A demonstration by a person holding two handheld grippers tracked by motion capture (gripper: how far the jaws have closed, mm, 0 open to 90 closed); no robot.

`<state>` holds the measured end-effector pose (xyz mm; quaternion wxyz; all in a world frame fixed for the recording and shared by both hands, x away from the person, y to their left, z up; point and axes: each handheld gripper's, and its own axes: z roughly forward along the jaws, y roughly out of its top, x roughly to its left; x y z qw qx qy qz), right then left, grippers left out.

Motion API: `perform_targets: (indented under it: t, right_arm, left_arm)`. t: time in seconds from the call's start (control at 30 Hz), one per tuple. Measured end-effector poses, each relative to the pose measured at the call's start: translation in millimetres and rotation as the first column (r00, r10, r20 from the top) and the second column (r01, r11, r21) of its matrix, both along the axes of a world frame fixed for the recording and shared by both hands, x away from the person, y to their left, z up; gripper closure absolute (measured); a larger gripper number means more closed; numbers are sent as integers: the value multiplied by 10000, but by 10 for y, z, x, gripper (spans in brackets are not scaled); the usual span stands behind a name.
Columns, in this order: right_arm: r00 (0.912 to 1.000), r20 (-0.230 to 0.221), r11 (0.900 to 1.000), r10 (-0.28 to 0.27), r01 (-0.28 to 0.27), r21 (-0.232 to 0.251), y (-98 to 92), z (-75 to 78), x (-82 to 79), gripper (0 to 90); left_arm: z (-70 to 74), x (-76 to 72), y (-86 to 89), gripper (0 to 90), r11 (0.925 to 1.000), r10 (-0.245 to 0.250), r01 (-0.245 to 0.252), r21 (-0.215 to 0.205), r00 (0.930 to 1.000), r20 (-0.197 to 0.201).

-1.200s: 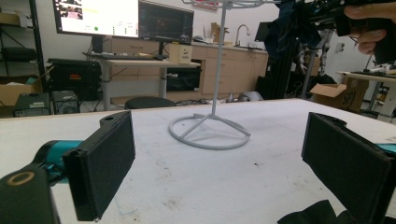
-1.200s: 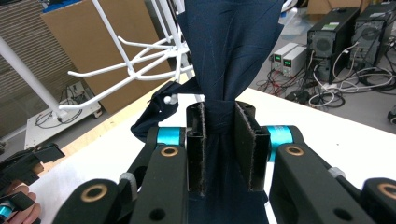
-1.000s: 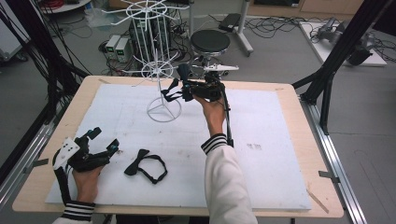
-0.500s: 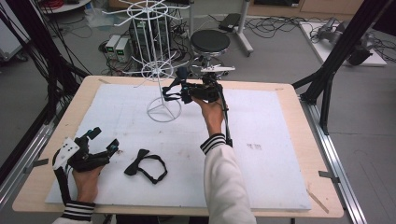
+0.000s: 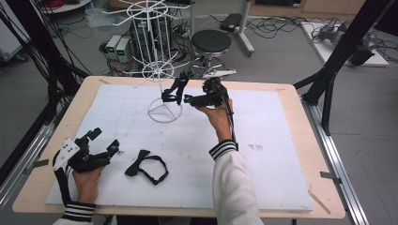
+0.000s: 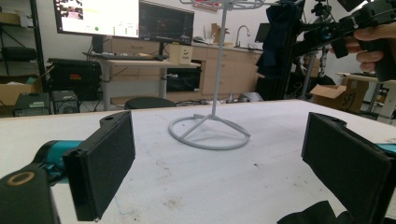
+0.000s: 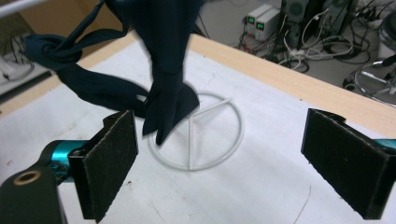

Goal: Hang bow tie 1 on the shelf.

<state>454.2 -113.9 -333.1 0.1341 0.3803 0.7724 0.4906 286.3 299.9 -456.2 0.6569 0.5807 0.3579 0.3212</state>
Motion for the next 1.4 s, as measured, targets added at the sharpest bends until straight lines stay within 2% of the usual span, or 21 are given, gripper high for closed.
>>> perform_targets:
  t: [0.1, 0.17, 0.27, 0.33, 0.43, 0.63, 0.87, 1.07, 1.1, 1.23, 1.4]
  right_arm:
    - [10000, 1, 9998, 74, -74, 165, -69, 14, -63, 102]
    - [9996, 251, 9999, 117, -119, 50, -99, 41, -121, 102]
    - [9981, 516, 9992, 341, -352, 213, -162, 78, -226, 102]
    - [9961, 744, 9987, 474, -487, 159, -205, 95, -307, 102]
    - [9924, 1095, 9979, 569, -599, 236, -291, 122, -468, 102]
    - [9826, 1747, 9945, 633, -768, 717, -555, 113, -833, 102]
    - [9684, 2473, 9921, 334, -621, 1093, -889, -24, -1162, 102]
    - [9579, 2869, 9898, -49, -362, 1375, -1128, -228, -1417, 102]
    - [9532, 3021, 9891, -133, -318, 1438, -1168, -268, -1453, 102]
    - [9427, 3268, 9797, -677, 8, 2007, -1303, -441, -1602, 102]
    - [9335, 3451, 9735, -971, 169, 2280, -1404, -647, -1736, 102]
  left_arm:
    - [0, 0, 0, 101, 10000, 5, -5, 4, 10000, -9]
    - [0, 0, -1, 101, 10000, 15, -15, 5, 10000, -11]
    - [0, -1, -2, 100, 10000, 9, -9, 5, 10000, -10]
    - [1, 0, -3, 101, 10000, 14, -14, 10, 10000, -12]
    - [1, 0, -1, 101, 10000, 20, -20, 3, 10000, -16]
    - [2, 1, -9, 102, 10000, 40, -40, 36, 10000, 9]
    - [1, -1, -11, 101, 9999, 15, -16, 106, 10000, 32]
    - [2, -1, -12, 101, 9999, 41, -41, 95, 10000, 20]
    - [1, -1, -15, 102, 10000, 38, -38, 77, 10000, 12]
    - [2, -1, -18, 101, 9999, 46, -46, 122, 10000, 19]
    - [3, -2, -21, 102, 9998, 42, -42, 195, 10000, 23]
